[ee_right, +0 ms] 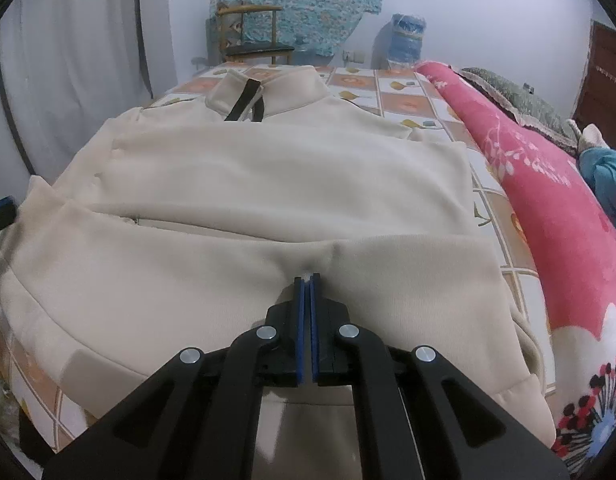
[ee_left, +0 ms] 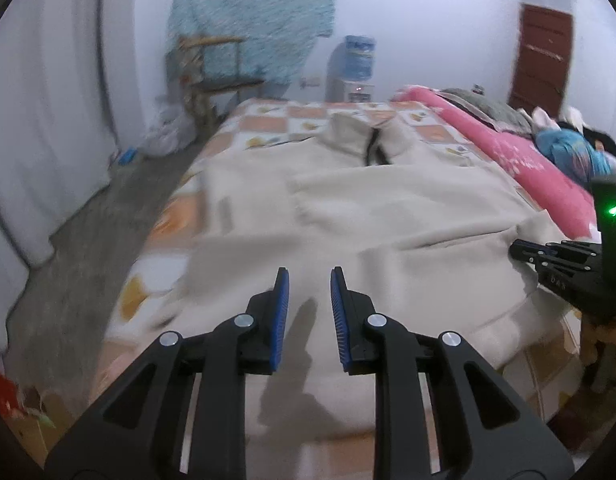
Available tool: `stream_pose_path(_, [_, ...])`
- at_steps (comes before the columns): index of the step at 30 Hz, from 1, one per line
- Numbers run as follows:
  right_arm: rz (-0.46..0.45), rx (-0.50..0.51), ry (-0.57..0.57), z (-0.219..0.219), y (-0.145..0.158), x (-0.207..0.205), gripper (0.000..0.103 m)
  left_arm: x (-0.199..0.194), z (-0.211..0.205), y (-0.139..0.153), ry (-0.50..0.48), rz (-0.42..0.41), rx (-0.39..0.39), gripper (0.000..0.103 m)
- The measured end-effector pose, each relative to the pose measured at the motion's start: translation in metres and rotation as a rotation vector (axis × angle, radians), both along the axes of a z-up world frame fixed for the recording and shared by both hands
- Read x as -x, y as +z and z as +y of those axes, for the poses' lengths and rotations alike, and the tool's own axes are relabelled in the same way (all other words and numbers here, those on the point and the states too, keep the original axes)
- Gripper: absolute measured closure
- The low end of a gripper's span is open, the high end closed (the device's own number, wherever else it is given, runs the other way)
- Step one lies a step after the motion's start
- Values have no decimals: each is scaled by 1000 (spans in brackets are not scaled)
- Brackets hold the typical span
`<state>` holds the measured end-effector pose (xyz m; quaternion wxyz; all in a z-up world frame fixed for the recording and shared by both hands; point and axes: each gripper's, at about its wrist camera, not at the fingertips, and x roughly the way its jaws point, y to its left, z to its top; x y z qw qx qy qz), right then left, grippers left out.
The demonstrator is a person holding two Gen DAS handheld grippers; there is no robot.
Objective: Fold large clothes
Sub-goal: 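Lay the hem onto the jacket body and open both grippers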
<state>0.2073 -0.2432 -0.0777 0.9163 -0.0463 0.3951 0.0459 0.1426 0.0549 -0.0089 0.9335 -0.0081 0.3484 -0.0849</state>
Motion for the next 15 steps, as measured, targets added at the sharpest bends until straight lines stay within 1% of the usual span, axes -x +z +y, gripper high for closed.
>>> stream_pose_path(3, [0, 5, 1, 1, 0, 0, 101, 9, 22, -6, -38, 60, 76, 83])
stream_pose_path(4, [1, 5, 0, 1, 0, 0, 101, 9, 25, -10, -45, 78, 82, 83])
stream_pose_path(5, [1, 3, 0, 1, 0, 0, 101, 8, 26, -17, -47, 106, 73, 82])
stream_pose_path(6, [2, 1, -1, 0, 0, 0, 101, 7, 26, -23, -30, 123, 46, 82])
stream_pose_path(7, [5, -4, -3, 0, 0, 0, 101, 2, 27, -33, 31, 139, -27, 82])
stream_pose_path(8, [7, -11, -3, 0, 0, -1, 101, -2, 29, -42, 79, 148, -84, 84])
stream_pose_path(9, [8, -19, -4, -2, 0, -1, 101, -2, 32, -42, 100, 117, -95, 84])
stream_pose_path(11, [20, -51, -4, -6, 1, -2, 101, -5, 35, -42, 129, 119, -90, 84])
stream_pose_path(13, [40, -108, -6, -15, 6, 0, 101, -6, 38, -42, 138, 122, -63, 85])
stream_pose_path(14, [36, -141, -10, -22, 11, 3, 99, -6, 39, -42, 141, 123, -57, 85])
stream_pose_path(15, [24, -152, -21, -27, 15, 6, 97, -5, 40, -42, 151, 124, -58, 85])
